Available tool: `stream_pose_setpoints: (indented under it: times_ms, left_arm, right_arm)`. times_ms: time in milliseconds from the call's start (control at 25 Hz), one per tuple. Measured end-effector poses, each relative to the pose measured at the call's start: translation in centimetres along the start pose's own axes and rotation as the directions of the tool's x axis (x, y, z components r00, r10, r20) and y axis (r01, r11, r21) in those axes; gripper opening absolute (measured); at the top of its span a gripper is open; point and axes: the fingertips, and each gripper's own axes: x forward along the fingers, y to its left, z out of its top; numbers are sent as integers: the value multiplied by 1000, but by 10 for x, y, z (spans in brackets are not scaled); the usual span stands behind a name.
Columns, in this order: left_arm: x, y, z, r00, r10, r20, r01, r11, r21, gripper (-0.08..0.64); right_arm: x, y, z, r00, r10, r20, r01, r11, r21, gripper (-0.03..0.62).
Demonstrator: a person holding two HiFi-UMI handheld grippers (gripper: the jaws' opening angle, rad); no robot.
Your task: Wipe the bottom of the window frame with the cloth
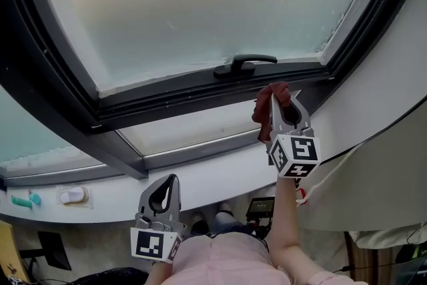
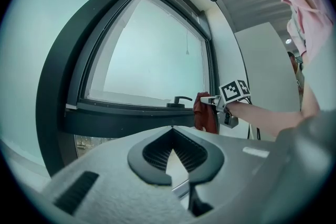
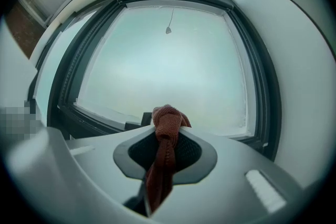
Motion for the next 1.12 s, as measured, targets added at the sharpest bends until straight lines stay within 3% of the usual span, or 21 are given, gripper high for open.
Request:
stream_pose_setpoints:
  times_ms: [200,360,600,800,880,1000,1120]
  left_arm:
    - [14,0,9,999,49,19,-48,999,-7,-2]
    - [27,-6,18,996,84,40,-84,996,-6,-2]
    - [43,-9,19,989,141,51,-141,990,-12,-2]
    - [57,-14,18,986,160,47,-160,987,-17,-2]
    - [64,-20,17,987,153,45,-153,988,-18,-2]
    - [74,-28,18,990,138,42,-138,990,-8,-2]
    - [82,-35,19,991,127,41,-127,992,-2,-2]
  right_arm:
    - [38,2,25,997,60,40,-58,997,-43,63]
    - [67,15,17,986,160,-47,-163,985,-65,63]
    - [94,19,-14,959,221,-176,-226,974,-11,63]
    - [101,19,-17,929,302,-211,-298,953,52,66]
    - [102,16,-18,925,304,-226,-303,952,41,66]
    - [103,-4,-25,940,236,-246,-249,968,-24,64]
    - [103,-12,-28,937,253,-241,-261,965,-5,64]
